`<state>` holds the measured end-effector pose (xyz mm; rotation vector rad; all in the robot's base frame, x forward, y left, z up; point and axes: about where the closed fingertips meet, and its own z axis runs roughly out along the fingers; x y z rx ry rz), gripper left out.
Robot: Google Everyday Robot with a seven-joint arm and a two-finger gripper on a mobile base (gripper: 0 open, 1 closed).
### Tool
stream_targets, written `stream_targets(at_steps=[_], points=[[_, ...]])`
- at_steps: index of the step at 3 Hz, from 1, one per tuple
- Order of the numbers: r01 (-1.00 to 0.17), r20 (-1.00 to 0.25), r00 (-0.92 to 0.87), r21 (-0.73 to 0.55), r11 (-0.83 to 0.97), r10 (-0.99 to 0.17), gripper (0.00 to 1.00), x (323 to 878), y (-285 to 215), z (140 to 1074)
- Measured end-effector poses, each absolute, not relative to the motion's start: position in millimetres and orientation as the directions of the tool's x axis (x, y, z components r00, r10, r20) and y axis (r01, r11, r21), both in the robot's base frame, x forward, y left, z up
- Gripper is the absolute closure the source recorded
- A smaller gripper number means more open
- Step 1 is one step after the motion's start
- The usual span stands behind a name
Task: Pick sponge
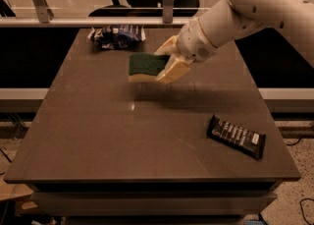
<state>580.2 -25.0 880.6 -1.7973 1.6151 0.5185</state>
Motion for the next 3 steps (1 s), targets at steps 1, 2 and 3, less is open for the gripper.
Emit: stream_targets(at_steps=[1, 2, 3], points=[[-0.972, -0.661, 0.175, -0.234, -0.021, -0.730, 1.00, 583, -34, 905], [-0.966, -0.637, 0.189, -0.257, -0.025, -0.747, 1.00, 584, -39, 927], [-0.961, -0.611, 0.197, -0.277, -0.026, -0.767, 1.00, 584, -44, 949]])
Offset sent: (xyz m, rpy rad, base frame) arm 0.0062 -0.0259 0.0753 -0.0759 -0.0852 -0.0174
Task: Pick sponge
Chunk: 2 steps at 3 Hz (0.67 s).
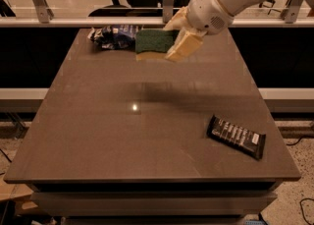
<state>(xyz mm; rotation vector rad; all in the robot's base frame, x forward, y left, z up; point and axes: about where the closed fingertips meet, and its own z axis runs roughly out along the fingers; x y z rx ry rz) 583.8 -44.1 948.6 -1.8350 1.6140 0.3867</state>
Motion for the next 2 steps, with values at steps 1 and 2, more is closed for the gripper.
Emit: stream_targets(at_steps=[1, 2], points=[[-0.955, -0.601, 0.210, -0.295, -0.029, -0.772, 1.00, 582.9, -46.4, 963.9], [-0.951, -0.606, 0.220, -0.308, -0.029, -0.764, 1.00, 582.8, -48.9, 972.2]])
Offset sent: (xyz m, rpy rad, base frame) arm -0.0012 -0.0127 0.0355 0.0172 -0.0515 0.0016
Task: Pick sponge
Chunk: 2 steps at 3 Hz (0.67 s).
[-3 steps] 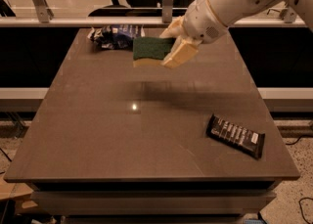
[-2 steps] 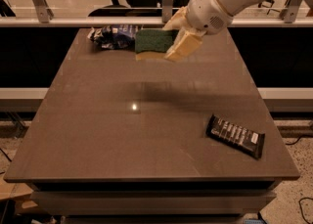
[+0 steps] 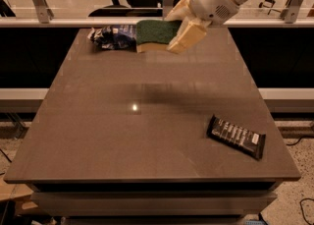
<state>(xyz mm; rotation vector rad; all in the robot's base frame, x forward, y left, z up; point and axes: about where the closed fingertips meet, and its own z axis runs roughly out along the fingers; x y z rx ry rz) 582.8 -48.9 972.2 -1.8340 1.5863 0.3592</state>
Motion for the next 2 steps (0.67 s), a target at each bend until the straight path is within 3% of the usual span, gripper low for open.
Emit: stream_targets(at_steps=[2], points=[[-0.947, -0.638, 0.241, -0.321, -0.033, -0.732, 1.00, 580.3, -54.2, 976.2]])
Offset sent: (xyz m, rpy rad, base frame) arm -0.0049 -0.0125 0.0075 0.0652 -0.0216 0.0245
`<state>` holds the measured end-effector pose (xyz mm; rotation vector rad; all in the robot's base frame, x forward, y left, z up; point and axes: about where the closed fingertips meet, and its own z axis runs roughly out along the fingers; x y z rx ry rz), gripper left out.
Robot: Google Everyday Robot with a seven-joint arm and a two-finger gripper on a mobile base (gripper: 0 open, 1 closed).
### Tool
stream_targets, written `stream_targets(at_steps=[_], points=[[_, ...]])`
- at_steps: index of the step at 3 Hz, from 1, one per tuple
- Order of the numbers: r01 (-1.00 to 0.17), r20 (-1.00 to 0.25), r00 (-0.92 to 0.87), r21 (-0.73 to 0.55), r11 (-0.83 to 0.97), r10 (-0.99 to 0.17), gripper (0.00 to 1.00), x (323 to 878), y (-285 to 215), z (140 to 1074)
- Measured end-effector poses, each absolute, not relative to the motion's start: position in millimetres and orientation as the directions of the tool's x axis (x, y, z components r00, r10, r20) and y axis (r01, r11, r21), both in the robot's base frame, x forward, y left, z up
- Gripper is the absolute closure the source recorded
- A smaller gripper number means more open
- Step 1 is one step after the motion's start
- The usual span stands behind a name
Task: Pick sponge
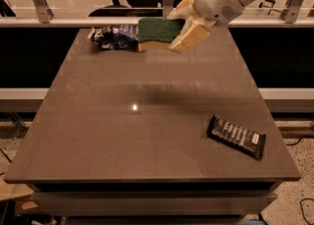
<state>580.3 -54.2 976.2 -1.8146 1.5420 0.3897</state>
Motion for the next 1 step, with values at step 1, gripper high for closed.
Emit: stream_targets(at_steps=[1], points=[[-0.945, -0.642, 0.248, -0.324, -0.037, -0.725, 1.00, 578.8, -55.0, 976.6]])
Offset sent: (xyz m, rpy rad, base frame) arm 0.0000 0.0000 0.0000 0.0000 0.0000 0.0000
